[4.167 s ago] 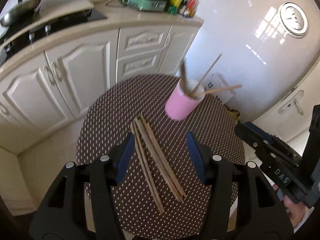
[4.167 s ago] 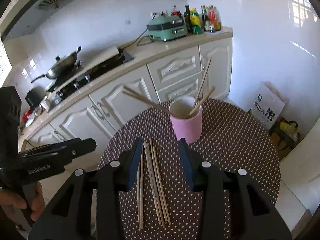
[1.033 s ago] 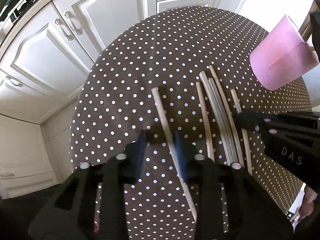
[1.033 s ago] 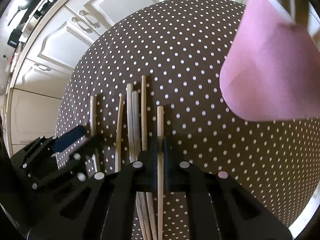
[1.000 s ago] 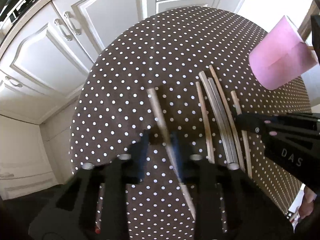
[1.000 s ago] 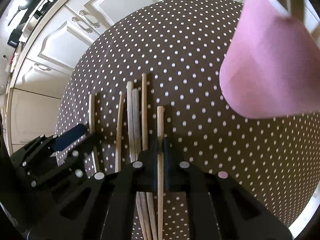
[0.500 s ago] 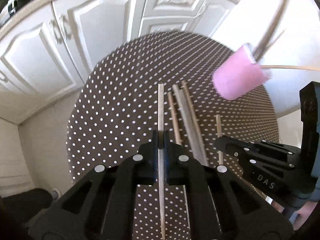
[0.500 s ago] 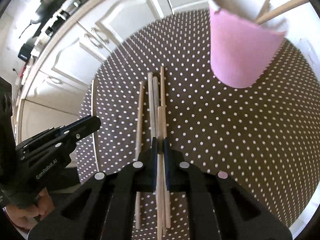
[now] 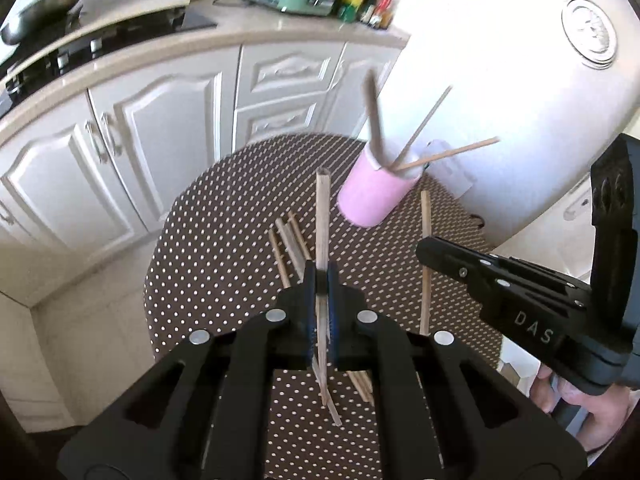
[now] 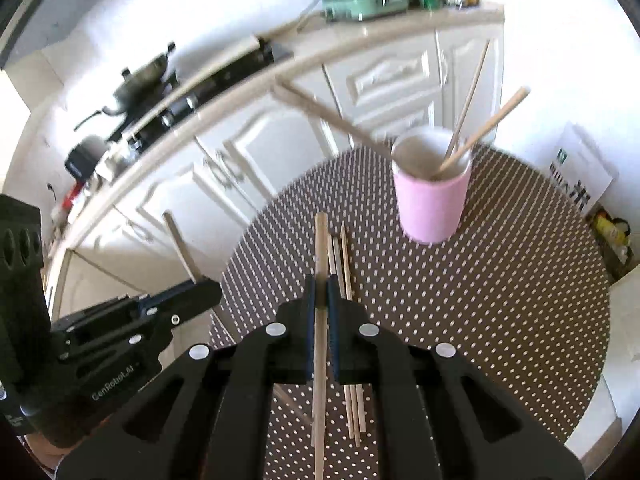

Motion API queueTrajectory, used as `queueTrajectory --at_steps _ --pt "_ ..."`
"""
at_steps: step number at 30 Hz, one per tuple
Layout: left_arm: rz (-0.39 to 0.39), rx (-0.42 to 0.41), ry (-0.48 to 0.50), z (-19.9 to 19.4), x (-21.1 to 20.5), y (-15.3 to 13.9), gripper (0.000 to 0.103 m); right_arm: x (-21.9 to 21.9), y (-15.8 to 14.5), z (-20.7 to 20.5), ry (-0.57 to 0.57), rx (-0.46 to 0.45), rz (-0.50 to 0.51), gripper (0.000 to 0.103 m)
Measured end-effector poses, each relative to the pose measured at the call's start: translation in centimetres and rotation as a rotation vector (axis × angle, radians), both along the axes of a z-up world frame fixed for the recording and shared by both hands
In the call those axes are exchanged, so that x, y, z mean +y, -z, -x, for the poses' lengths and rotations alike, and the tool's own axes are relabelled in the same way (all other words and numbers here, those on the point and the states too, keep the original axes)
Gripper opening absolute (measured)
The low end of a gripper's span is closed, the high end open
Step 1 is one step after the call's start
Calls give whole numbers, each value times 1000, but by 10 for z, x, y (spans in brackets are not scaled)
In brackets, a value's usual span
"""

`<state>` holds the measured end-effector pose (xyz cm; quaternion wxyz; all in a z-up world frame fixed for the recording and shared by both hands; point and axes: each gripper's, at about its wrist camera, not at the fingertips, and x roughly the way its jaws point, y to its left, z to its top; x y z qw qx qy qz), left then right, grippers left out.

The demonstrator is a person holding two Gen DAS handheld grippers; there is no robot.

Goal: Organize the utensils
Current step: 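Lift both held chopsticks upright and carry them above the pink cup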

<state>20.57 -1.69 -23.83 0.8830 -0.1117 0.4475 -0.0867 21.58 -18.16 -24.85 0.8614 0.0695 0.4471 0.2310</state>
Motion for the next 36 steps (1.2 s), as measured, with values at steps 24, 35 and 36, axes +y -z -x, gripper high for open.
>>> queueTrajectory --at_steps 24,35,36 --pt "-29 -254 85 -10 -42 -124 5 -74 -91 -14 164 -374 -186 5" --pt "-21 -260 35 -80 -52 -133 5 -98 -98 -79 231 -437 -195 5" --pt "-4 -256 22 -88 -51 -132 5 -99 -98 -83 236 -445 -192 5"
